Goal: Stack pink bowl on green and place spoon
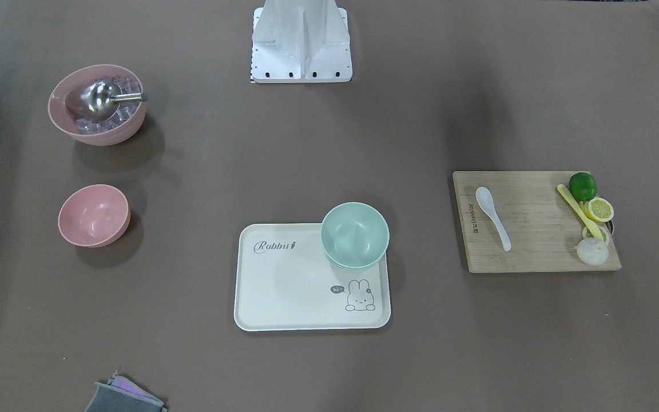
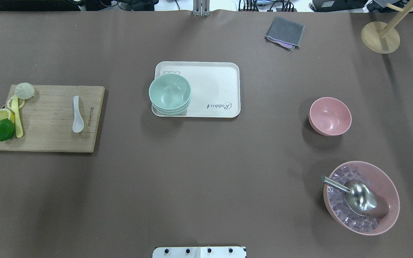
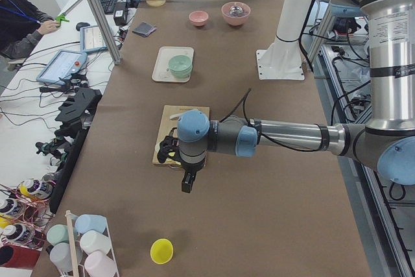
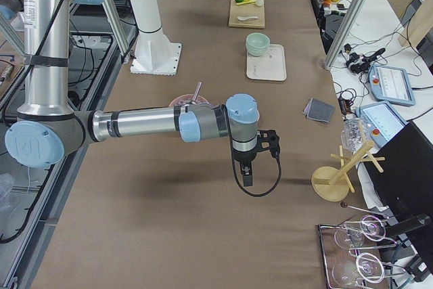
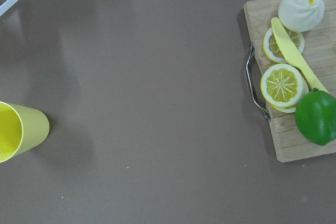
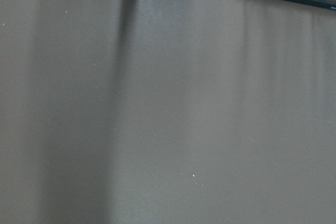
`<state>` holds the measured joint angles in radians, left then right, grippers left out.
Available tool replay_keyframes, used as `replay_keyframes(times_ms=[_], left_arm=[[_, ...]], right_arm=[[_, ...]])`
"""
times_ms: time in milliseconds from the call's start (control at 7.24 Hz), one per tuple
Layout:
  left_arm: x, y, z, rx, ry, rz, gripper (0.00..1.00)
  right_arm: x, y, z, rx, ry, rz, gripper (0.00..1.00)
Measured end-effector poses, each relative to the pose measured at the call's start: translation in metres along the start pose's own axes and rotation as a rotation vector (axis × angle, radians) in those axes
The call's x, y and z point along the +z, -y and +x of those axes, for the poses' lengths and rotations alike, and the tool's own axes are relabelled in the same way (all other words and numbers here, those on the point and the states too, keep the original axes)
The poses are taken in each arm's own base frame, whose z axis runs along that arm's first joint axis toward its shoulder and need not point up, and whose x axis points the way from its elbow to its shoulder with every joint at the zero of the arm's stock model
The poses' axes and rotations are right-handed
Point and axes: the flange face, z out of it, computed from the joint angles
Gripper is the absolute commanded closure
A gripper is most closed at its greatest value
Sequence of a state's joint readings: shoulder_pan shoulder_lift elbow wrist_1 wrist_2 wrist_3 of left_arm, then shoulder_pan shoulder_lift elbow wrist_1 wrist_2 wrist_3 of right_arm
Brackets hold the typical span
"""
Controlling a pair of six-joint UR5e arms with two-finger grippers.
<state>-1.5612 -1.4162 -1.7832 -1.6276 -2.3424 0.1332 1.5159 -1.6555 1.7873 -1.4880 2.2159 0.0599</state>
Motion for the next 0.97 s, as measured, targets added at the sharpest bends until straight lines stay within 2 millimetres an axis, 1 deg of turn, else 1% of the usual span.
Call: replay_keyframes(times_ms=[138, 276, 414, 553, 691, 829, 967], left_arm=[[0.0, 0.0, 0.0, 0.0, 0.0, 0.0, 0.02], [0.0, 0.0, 0.0, 0.001, 0.001, 0.001, 0.02], [-0.002, 0.0, 0.002, 0.004, 0.001, 0.005, 0.02], [-0.007, 0.003, 0.005, 0.012, 0.003, 0.015, 0.02], [-0.013, 0.008, 0.01, 0.023, 0.005, 0.028, 0.02], [-0.019, 0.015, 0.015, 0.035, 0.007, 0.043, 0.02], [-0.028, 0.027, 0.022, 0.055, 0.01, 0.068, 0.02]], right_arm=[[-0.003, 0.004, -0.003, -0.009, 0.002, 0.013, 0.0], [-0.009, 0.012, -0.008, -0.023, 0.004, 0.035, 0.0], [-0.017, 0.019, -0.013, -0.04, 0.006, 0.062, 0.0], [-0.022, 0.023, -0.018, -0.061, 0.01, 0.097, 0.0], [-0.028, 0.024, -0.023, -0.089, 0.022, 0.139, 0.0], [-0.036, 0.028, -0.032, -0.117, 0.05, 0.175, 0.0], [-0.046, 0.033, -0.043, -0.14, 0.082, 0.202, 0.0]])
